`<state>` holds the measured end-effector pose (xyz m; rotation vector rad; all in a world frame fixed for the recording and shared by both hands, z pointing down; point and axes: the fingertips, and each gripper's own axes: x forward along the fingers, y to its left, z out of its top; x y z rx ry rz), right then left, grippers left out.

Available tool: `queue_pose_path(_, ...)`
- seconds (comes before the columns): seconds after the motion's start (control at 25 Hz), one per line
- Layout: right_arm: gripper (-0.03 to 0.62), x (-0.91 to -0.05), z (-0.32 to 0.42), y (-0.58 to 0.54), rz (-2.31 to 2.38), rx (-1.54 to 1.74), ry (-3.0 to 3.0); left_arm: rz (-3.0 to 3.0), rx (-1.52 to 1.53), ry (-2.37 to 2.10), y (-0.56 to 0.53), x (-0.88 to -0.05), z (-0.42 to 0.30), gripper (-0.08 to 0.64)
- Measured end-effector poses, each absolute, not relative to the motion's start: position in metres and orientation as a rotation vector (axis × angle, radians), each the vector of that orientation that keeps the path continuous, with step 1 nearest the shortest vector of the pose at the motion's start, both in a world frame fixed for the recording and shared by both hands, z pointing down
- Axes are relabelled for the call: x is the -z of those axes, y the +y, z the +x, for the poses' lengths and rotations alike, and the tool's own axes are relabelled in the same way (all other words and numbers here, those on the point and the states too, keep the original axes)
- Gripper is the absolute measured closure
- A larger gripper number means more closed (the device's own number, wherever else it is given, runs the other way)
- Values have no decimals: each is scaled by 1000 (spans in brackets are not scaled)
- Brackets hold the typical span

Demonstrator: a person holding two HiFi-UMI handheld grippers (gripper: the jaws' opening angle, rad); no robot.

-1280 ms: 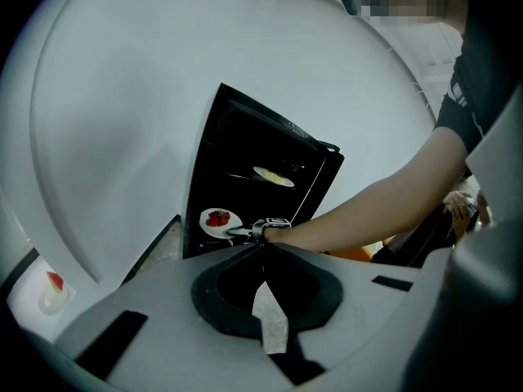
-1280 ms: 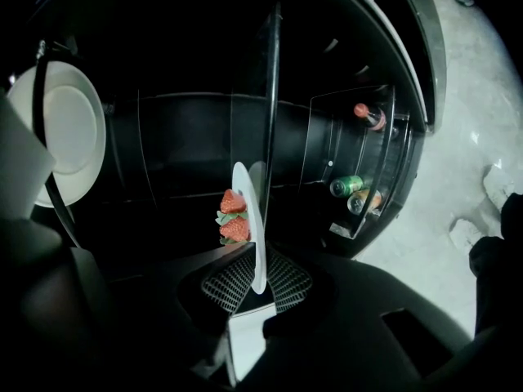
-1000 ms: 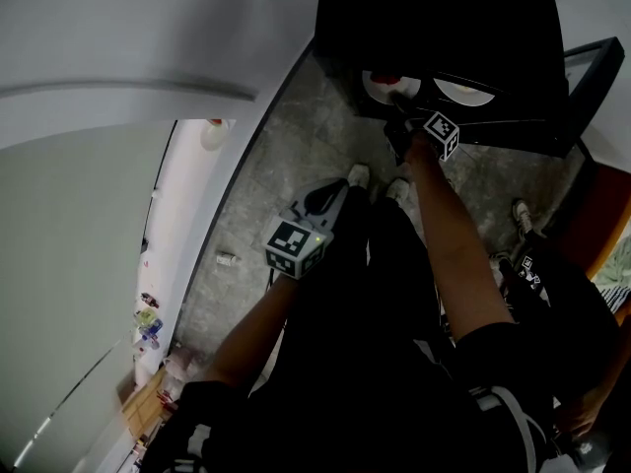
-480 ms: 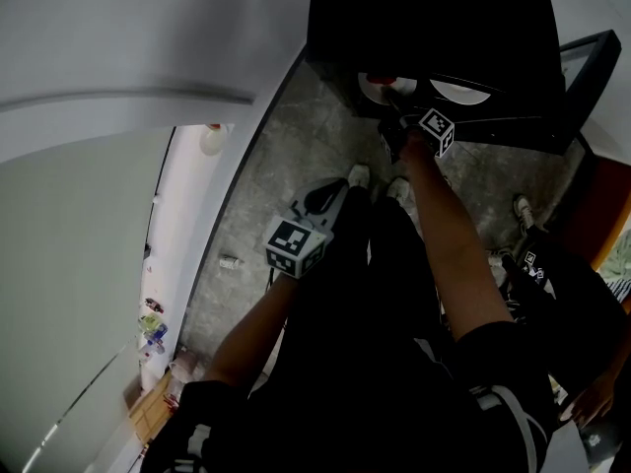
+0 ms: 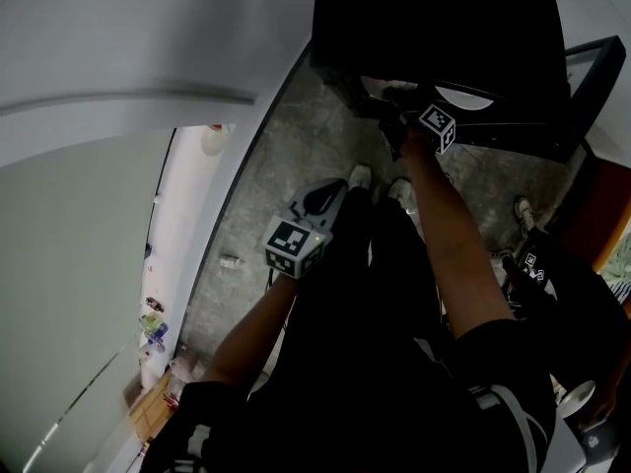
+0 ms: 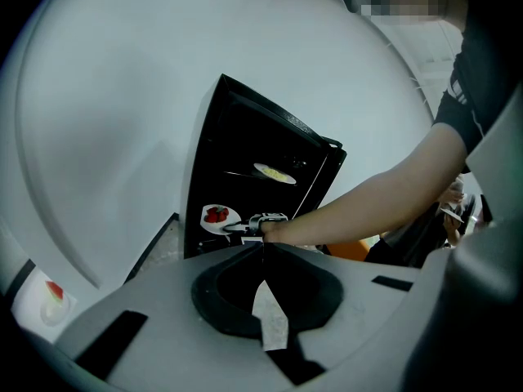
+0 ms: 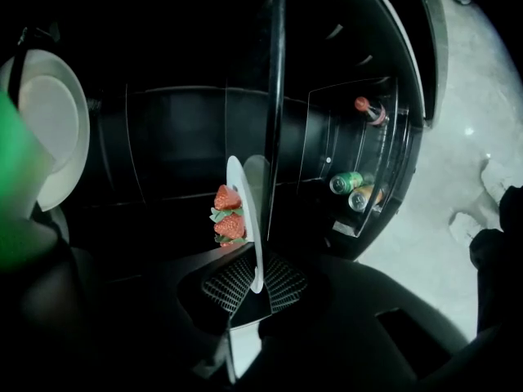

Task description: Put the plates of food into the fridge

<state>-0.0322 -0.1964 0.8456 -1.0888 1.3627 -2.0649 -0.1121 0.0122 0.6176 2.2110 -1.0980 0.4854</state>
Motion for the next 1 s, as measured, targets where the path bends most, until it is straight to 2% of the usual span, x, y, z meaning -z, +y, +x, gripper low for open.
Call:
queue_pose_path(0.2,551,-845,-32,-196,-1045,2058,1334,2210,-487,-1090,10,-620,-111,540)
queue_pose_path(0.24,526,-846,-31,-195,-1046,2063,1337,2211,-487,-1088,9,-620,-109,540)
queue_pose_path(0.32,438,-846,-30,-192,-1049,2076,1352,2218,-487,-1086,7,-619,-107,540)
queue_pose_path(0.36,433,-846,-29,-191,-1050,2079,1356,2222,-486,-1086,6,-618,-106,540)
queue_pose_path(0.68,433,-833,-13,-165,-1072,2039,1530,2227,-462,-1068,3,-611,-102,540)
queue_pose_path(1.0,476,-796,8,-154,-1046,1971,1721,2263,-446,-1061,-11,-601,-95,540)
